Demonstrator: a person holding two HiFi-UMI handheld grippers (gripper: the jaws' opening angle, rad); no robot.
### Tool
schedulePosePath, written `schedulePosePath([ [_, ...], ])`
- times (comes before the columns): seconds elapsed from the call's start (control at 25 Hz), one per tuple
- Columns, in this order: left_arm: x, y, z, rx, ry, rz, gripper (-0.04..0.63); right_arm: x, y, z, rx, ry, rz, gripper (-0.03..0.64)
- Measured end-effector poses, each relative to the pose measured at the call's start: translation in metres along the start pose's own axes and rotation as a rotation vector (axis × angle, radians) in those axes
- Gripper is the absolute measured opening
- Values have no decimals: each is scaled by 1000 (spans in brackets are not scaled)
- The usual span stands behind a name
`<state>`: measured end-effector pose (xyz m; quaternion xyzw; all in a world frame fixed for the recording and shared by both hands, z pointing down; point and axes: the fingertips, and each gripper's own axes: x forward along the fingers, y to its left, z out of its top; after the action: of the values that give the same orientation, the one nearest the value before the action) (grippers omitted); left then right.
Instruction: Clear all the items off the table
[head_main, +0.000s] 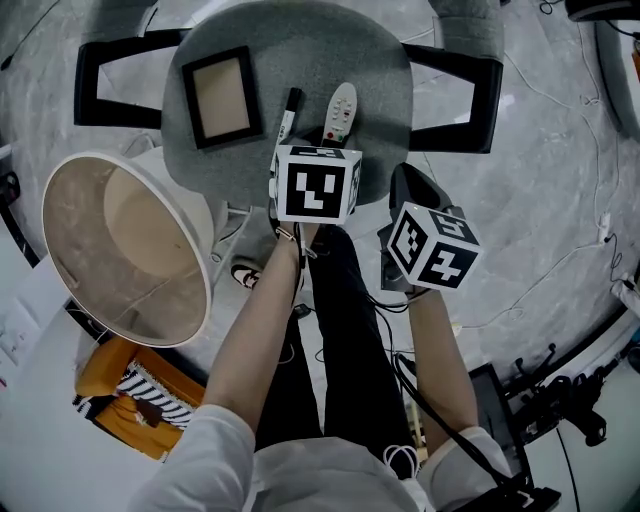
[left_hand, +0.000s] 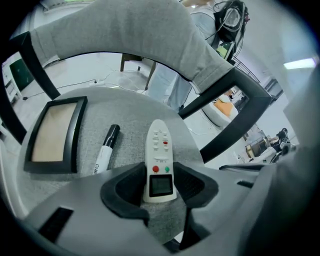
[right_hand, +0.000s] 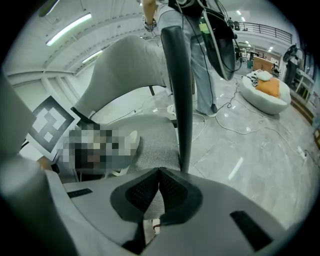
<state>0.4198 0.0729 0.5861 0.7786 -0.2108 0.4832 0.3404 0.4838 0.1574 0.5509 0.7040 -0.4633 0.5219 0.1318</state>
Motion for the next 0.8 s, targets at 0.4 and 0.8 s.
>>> schedulePosePath([
  [0.4, -23, -11, -6, -38, -18, -52, 212, -9, 5, 6, 10, -16, -12, 23],
  [0.8, -96, 0, -3, -129, -43, -39, 185, -47, 45, 30, -5, -42, 17, 23],
])
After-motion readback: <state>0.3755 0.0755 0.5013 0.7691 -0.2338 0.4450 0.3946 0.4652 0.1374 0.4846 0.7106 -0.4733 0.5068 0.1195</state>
